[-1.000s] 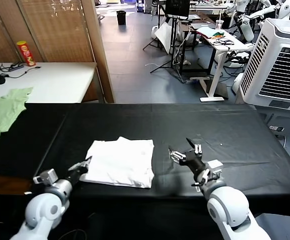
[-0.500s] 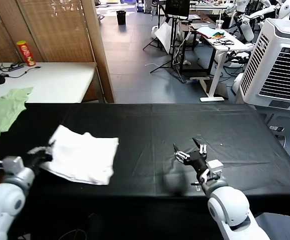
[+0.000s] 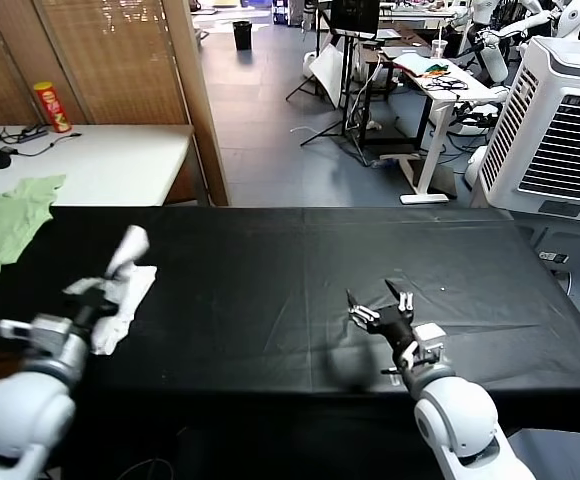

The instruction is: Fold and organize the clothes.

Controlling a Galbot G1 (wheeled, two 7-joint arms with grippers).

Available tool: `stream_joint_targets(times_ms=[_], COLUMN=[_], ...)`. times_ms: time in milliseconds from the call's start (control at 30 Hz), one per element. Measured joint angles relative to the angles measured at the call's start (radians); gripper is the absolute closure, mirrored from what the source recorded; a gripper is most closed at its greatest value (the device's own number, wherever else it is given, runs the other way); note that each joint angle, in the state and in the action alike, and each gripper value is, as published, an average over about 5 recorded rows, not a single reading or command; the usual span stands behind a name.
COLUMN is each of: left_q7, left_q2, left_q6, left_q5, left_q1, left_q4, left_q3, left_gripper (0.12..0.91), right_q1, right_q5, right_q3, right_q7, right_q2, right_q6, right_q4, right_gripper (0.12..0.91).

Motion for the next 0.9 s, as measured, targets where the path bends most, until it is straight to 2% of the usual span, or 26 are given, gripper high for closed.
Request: stream_joint_targets(times_ms=[167,267,400,533,633,767,900], left_q7=[-0.038,-0.042,-0.009,0.048,0.087,0.124,0.140], left_q2=[-0.093,-0.145,-0.187,-0.194,-0.188,-0.175,-0.168], left_q6=[0.004,0.003,-0.015,-0.047,-0.072,-0.116,-0.154], left_q5=[-0.038,-0.045,-0.039,-0.025,-0.019,-0.025,-0.035], left_q1=[-0.034,-0.059,-0.069,-0.067,-0.067,-0.064,-0.057], left_q4=[-0.004,-0.004,0.004,0.002,-0.002,-0.003,-0.007], left_q3=[0.175,0.264,0.335,0.357,0.358,0.349,0.334], left_gripper=[0.885,0.885,0.885,0.875,0.778,0.550,0.340], right_q1=[0.002,0.006,0.010,0.021,0.034,0.051,0.063], right_q5=[0.032,0.052,0.091,0.140,0.186,0.264,0.339], right_q3=[-0.009,-0.024,-0.045,-0.066,-0.084,-0.106,-0.124], right_q7=[0.000,-0.002,-0.008,-0.017,-0.013,-0.003,0.017], right_q2=[0.000,0.002,0.001,0.000,0.000,0.006,0.016], right_q6=[-0.014,-0.024,-0.040,-0.063,-0.086,-0.120,-0.143], right_q4=[-0.008,-0.014,-0.023,-0.036,-0.047,-0.059,-0.072], right_gripper=[0.227,0.227,0.227,0.227,0.227,0.227,0.227])
